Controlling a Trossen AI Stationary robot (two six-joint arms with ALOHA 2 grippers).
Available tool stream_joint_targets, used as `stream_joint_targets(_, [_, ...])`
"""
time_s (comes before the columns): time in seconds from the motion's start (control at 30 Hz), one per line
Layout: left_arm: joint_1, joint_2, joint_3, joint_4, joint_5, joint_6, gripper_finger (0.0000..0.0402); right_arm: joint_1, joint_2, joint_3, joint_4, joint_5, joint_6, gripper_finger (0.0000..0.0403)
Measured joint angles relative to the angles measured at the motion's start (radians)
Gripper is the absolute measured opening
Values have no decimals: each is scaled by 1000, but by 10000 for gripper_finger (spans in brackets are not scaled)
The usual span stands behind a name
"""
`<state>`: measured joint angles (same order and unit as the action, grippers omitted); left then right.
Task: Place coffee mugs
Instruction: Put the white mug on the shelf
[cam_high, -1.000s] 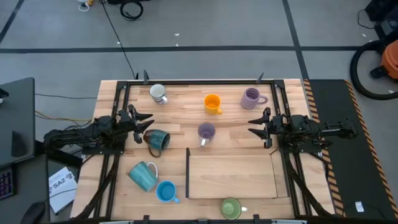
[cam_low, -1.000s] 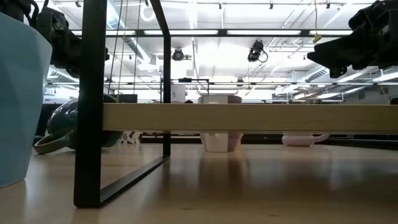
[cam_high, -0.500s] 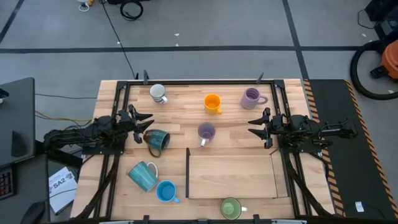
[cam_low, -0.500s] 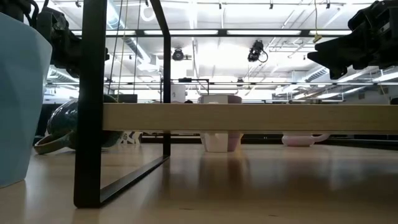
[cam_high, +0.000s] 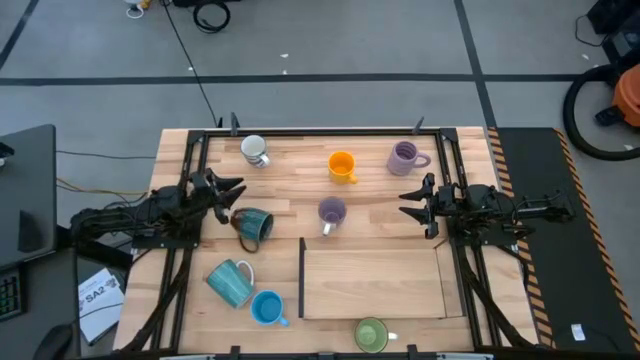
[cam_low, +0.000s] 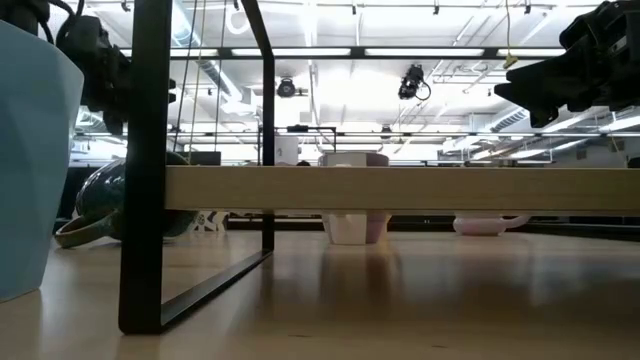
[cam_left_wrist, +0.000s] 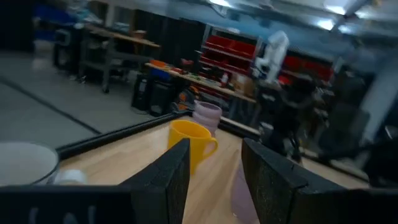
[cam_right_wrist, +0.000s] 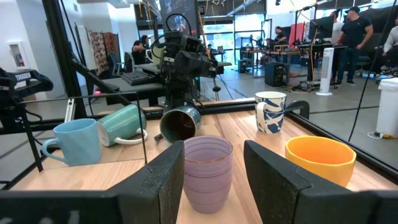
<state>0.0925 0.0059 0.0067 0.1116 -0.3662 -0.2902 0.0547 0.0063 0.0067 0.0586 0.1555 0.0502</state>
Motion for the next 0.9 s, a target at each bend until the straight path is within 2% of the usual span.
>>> stream_joint_targets(0.13, [0,0,0,39,-20,-21,182,0,0,0,0,0,0,172])
stream_joint_targets(0.33, [0,0,0,204,-82,-29,233,0,0,0,0,0,0,172])
stream_joint_targets(0.43, [0,0,3,261,-132,-89,240,0,0,0,0,0,0,172])
stream_joint_targets(0.53, [0,31,39,248,-179,-151,237,0,0,0,0,0,0,172])
stream_joint_targets(0.63, [0,99,94,235,-228,-212,227,0,0,0,0,0,0,172])
stream_joint_targets(0.9, [40,392,309,20,-332,-320,216,0,0,0,0,2,0,172])
